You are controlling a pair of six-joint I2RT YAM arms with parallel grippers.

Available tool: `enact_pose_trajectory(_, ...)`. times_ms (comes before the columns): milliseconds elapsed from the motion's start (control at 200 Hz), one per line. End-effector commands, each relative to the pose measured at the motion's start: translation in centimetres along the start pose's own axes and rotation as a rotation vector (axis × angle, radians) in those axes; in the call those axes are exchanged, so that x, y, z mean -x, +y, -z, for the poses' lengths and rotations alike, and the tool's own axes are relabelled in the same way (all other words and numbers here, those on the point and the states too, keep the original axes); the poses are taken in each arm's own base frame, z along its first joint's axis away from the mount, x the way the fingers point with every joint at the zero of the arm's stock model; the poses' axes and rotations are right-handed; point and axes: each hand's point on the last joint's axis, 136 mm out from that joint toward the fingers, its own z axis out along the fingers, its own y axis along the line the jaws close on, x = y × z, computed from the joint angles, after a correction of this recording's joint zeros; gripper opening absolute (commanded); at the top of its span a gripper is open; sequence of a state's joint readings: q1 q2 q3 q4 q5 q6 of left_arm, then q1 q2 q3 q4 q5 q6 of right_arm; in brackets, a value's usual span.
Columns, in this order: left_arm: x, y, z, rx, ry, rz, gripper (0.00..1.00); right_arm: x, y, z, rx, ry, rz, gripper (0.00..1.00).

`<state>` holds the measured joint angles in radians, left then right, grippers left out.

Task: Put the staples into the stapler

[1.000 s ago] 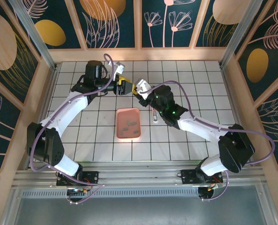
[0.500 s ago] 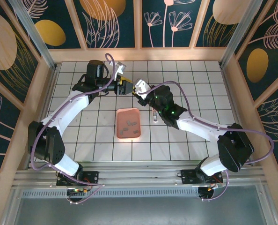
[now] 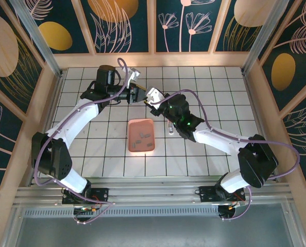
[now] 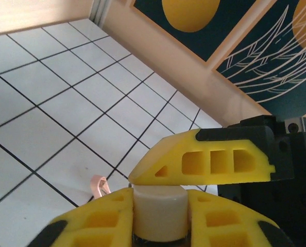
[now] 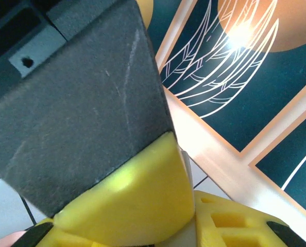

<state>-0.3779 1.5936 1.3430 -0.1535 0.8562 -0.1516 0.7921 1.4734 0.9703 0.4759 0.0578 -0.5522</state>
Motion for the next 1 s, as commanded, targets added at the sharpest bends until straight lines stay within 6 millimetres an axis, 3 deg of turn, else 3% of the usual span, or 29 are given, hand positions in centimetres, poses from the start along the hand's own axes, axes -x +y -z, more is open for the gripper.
enact_pose_trajectory(0,0.3,0.8,-0.1,0.022,0.001,0.001,0.04,4.3,-1.2,0.6,-0.043,-0.137,-0.012,0.29)
enact_pose_trajectory(25,0.4,0.7,-0.1,0.023,-0.002,-0.005,0.0,4.1,-1.0,0.6,-0.039,-0.132,-0.018,0.3)
enact_pose_trajectory(270,1.5,0.1,0.4,0.024,-0.032,-0.091,0.0,2.5,-0.5,1.1,-0.022,-0.091,-0.066,0.38)
enact_pose_trajectory(531,1.9,0.0,0.7,0.031,-0.039,-0.166,0.0,1.7,-0.5,1.8,0.008,-0.05,-0.12,0.6)
enact_pose_trajectory(736,1.9,-2.0,1.0,-0.07,-0.038,-0.298,0.0,1.7,-0.7,3.7,0.159,-0.036,-0.188,0.61)
enact_pose_trajectory(866,1.0,-4.5,1.8,-0.18,-0.055,-0.536,0.0,1.5,-1.1,5.5,0.336,-0.02,-0.271,0.61)
enact_pose_trajectory(996,0.7,-5.3,2.5,-0.179,-0.074,-0.67,0.0,1.7,-0.7,6.4,0.441,0.015,-0.248,0.61)
